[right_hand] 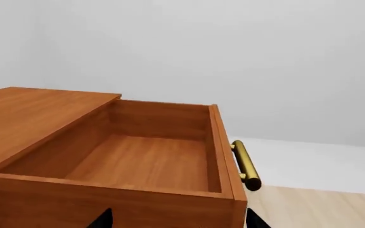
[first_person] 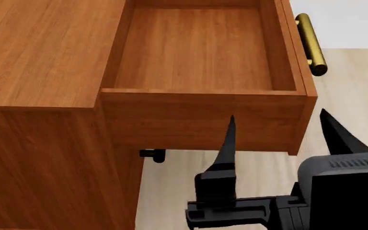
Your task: Close the bottom drawer of the cabinet and open the top drawer.
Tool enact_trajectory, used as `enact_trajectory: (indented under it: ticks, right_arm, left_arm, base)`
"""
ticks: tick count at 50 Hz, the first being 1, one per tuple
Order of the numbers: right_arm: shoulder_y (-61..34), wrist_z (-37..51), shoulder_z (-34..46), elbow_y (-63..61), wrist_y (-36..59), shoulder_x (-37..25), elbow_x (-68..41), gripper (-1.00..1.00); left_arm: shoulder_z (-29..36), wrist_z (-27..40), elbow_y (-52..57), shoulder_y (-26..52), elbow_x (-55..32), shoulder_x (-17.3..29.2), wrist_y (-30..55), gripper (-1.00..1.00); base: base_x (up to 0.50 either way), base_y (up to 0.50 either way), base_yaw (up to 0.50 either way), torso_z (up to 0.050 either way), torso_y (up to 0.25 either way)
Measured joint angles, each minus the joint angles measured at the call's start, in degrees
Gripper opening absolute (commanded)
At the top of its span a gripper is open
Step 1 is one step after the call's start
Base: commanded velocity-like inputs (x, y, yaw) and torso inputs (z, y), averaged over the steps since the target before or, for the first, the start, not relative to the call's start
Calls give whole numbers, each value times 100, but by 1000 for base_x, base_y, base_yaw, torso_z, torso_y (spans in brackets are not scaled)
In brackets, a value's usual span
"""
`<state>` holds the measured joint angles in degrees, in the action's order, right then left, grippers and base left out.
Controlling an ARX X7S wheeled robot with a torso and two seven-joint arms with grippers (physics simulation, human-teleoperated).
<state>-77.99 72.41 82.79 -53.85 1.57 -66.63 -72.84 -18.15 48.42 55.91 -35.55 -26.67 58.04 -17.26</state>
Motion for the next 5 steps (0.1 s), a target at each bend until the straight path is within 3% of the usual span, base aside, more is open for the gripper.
enact_trajectory:
  ticks: [5]
  right_arm:
    - [263,124,117,-78,12,102,554,100]
  left_arm:
    - [425,-636,162,-371,453,-364,-51,100]
  base:
    - [0,0,0,0,0]
